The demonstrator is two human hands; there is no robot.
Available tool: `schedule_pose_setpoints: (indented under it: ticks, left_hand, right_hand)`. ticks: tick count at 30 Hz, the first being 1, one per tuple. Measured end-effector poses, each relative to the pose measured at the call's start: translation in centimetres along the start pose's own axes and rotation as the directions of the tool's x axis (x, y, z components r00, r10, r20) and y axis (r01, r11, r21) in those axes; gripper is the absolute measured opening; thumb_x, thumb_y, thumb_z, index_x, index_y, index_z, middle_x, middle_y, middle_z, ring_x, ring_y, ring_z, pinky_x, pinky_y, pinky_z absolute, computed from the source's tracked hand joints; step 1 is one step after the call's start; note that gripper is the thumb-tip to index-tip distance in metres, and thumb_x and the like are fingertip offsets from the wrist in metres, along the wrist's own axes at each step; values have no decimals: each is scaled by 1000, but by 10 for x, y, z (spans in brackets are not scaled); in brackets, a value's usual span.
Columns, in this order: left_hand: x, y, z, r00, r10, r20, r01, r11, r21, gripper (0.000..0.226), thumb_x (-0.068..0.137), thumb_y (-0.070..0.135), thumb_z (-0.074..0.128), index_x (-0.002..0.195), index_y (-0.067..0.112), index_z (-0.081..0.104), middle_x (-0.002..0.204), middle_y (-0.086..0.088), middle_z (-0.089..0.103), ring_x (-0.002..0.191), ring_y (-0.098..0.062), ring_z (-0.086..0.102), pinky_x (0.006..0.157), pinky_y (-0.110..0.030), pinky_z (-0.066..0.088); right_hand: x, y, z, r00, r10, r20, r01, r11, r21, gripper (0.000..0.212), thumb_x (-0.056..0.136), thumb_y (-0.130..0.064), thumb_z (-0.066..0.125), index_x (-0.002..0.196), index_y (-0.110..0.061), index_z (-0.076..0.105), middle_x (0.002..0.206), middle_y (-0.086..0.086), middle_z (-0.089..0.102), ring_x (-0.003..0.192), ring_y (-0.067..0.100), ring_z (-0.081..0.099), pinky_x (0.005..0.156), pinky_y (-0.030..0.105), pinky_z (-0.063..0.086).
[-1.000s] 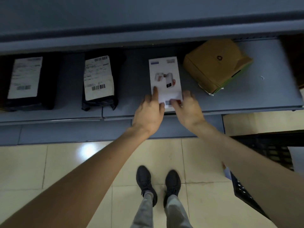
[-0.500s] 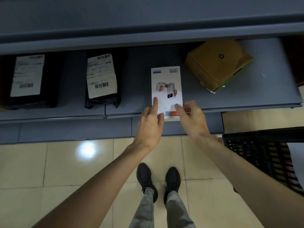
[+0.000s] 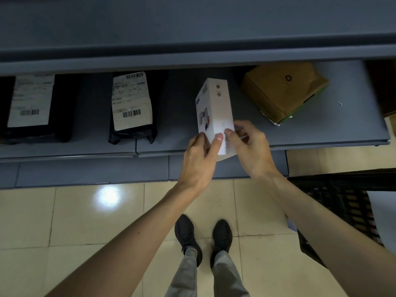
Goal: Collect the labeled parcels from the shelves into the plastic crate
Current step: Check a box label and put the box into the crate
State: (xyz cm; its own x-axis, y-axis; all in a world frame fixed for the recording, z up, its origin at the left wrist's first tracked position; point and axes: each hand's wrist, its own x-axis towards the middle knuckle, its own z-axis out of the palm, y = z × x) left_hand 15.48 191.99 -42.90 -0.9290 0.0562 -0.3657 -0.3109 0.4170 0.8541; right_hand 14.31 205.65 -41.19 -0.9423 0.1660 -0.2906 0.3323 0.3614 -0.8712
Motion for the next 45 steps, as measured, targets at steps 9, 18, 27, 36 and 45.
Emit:
schedule_pose_setpoints:
  ticks: [9, 18, 27, 36, 45]
  left_hand:
    - [-3, -10, -18, 999, 45, 22, -40, 982, -187, 41, 110, 35, 37, 149, 27, 44, 128, 12, 63, 116, -1, 60, 91, -14, 48]
    - [0, -21, -44, 998, 61, -25, -65, 976, -208, 51, 111, 11, 28, 155, 38, 30, 152, 28, 34, 135, 21, 31, 112, -4, 23]
    - [16, -33, -43, 998, -48, -34, 41, 982, -184, 53, 101, 56, 41, 152, 46, 37, 144, 4, 50, 129, 0, 50, 114, -29, 42]
    - [17, -39, -26, 999, -36, -30, 38, 997, 61, 46, 106, 32, 49, 151, 37, 44, 125, -5, 43, 97, -4, 56, 89, 1, 40]
    - [14, -50, -18, 999, -45, -5, 45, 999, 17, 50, 96, 63, 38, 146, 61, 34, 123, 3, 61, 118, -22, 56, 98, -53, 53]
  right_hand:
    - [-4, -11, 20, 999, -15, 31, 16, 999, -33, 34, 98, -26, 60, 130, -19, 55, 100, -6, 57, 83, 1, 55, 60, 3, 45]
    - [8, 4, 22, 984, 174, 43, -175, 985, 10, 30, 103, -33, 45, 120, -17, 63, 110, 1, 69, 102, 19, 65, 86, 30, 51]
    - [18, 6, 29, 980, 194, 46, -194, 981, 1, 24, 103, -27, 50, 116, -15, 66, 100, -5, 66, 95, 13, 64, 85, 28, 53]
    - [14, 28, 10, 991, 125, 53, -122, 991, -55, 27, 102, -18, 53, 127, -10, 60, 110, 1, 68, 99, 15, 65, 83, 23, 56]
    - [9, 32, 9, 993, 109, 43, -109, 994, -7, 28, 101, -20, 55, 128, -11, 58, 110, 8, 68, 102, 20, 64, 91, 36, 56]
